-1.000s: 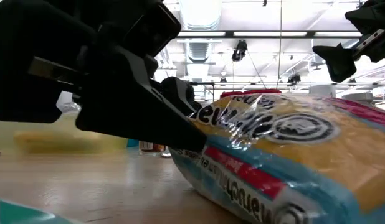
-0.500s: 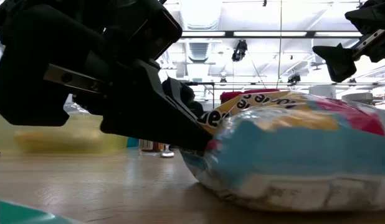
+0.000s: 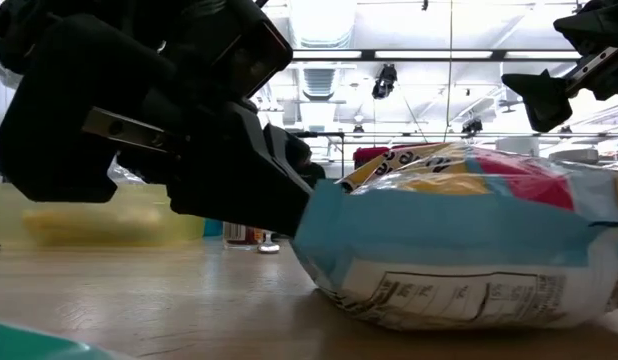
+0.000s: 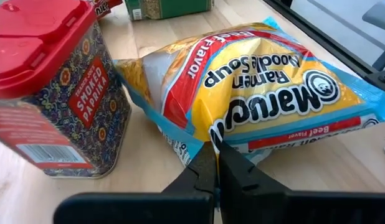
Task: Pick & Place Food Item
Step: Put the blue noodle pack into the yellow bin
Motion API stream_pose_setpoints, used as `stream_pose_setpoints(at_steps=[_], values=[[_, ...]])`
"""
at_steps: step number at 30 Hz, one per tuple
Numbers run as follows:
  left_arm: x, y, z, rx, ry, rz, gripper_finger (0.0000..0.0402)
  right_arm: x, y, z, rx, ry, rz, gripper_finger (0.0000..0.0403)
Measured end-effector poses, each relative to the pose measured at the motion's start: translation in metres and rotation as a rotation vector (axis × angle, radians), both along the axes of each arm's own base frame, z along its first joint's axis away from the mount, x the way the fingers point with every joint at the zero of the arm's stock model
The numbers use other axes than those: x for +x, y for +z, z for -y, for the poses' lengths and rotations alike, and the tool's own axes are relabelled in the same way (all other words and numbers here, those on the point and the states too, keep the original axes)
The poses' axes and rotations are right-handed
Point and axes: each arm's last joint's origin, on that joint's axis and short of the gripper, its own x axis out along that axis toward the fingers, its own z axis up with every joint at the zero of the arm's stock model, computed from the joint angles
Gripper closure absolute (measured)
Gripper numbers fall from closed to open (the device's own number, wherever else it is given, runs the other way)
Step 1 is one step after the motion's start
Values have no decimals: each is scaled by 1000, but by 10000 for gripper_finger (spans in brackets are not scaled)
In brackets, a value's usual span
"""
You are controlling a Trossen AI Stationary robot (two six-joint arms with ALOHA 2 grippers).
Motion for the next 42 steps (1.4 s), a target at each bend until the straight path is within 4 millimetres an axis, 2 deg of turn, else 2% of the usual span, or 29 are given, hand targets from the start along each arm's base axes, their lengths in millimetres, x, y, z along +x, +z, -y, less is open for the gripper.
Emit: stream_pose_setpoints(at_steps=[11,20,25,42], values=[[-13,27,-8,20,97,-123,400,0,0,0,0,0,0,52],[-29,55,-18,7,293,-196,401,0,0,0,0,0,0,52],[-36,64,-17,27,433,-152,401,0,0,0,0,1,0,52],[-61,73,16,221,739,141,401,0,0,0,0,0,-1,52]])
